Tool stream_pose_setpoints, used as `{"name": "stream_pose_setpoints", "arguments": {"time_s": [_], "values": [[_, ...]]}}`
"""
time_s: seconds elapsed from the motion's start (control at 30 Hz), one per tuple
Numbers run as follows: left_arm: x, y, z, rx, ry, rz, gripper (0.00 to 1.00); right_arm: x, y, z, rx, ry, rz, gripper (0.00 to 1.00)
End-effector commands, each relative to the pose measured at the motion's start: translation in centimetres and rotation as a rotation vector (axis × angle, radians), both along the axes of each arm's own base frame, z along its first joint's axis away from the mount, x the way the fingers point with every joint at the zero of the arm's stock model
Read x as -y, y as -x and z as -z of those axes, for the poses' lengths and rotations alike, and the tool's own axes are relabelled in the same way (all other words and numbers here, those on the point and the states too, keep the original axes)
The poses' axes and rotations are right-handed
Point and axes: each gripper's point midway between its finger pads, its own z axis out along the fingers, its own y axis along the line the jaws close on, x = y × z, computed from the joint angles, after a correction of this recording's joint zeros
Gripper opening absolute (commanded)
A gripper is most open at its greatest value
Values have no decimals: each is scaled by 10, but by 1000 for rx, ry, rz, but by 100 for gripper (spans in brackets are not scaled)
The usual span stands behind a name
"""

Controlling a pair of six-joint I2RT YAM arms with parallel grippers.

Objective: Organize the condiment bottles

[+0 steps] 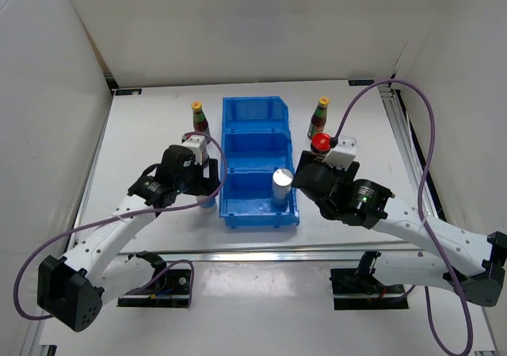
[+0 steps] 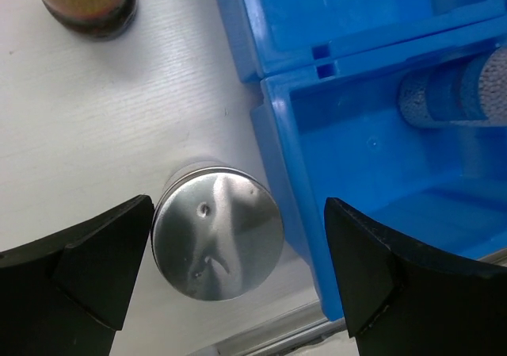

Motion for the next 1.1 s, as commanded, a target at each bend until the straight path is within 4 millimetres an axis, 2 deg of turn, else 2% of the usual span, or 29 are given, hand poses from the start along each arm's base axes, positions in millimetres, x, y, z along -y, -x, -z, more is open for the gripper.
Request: {"name": "stream_pose_setpoints", "arguments": {"time_s": [0.0, 0.13, 0.27, 0.3, 0.4, 0.43, 0.47, 0.6, 0.63, 0.7, 0.73, 0.8, 0.83, 0.9, 1.0, 1.03, 1.07], "values": [[-6, 1, 3, -33, -15, -44, 98, 12, -2, -5, 42, -47, 101, 99], [-7, 0, 14, -77, -47, -51, 86, 20, 1, -2, 45, -75, 130, 99], [-9, 0, 14, -73, -53, -59, 73, 22, 0, 0, 49, -73, 140, 98], [-10, 1, 15, -81, -58, -59, 66, 22, 0, 0, 49, -73, 140, 98], [-11, -5, 7, -53, -66, -68, 51, 22, 0, 0, 49, -73, 140, 98], [-15, -4, 5, -43, -82, -73, 50, 22, 0, 0, 49, -73, 140, 98], [-16, -8, -2, -25, -81, -81, 50, 22, 0, 0, 49, -73, 140, 98], [-28, -23, -50, 74, -136, -120, 41, 21, -1, 1, 53, -70, 149, 98], [-26, -32, -81, 133, -116, -125, 39, 21, -1, 1, 53, -70, 149, 96], [-27, -37, -109, 177, -114, -136, 38, 22, 0, 2, 50, -72, 154, 91], [-24, -42, -138, 228, -82, -141, 37, 22, 0, 1, 50, -80, 159, 90], [-15, -43, -155, 242, -70, -118, 37, 24, 0, 3, 46, -77, 163, 90], [-11, -43, -177, 287, -40, -113, 35, 24, 0, 3, 46, -77, 163, 91], [8, -39, -185, 277, 23, -62, 35, 24, 1, 0, 51, -97, 167, 100], [40, -26, -189, 238, 136, 25, 34, 32, 4, 5, 50, -115, 195, 100], [50, -20, -186, 222, 157, 57, 33, 32, 4, 5, 50, -115, 195, 100], [59, -19, -174, 186, 169, 64, 31, 33, 4, 2, 62, -137, 208, 100]]}}
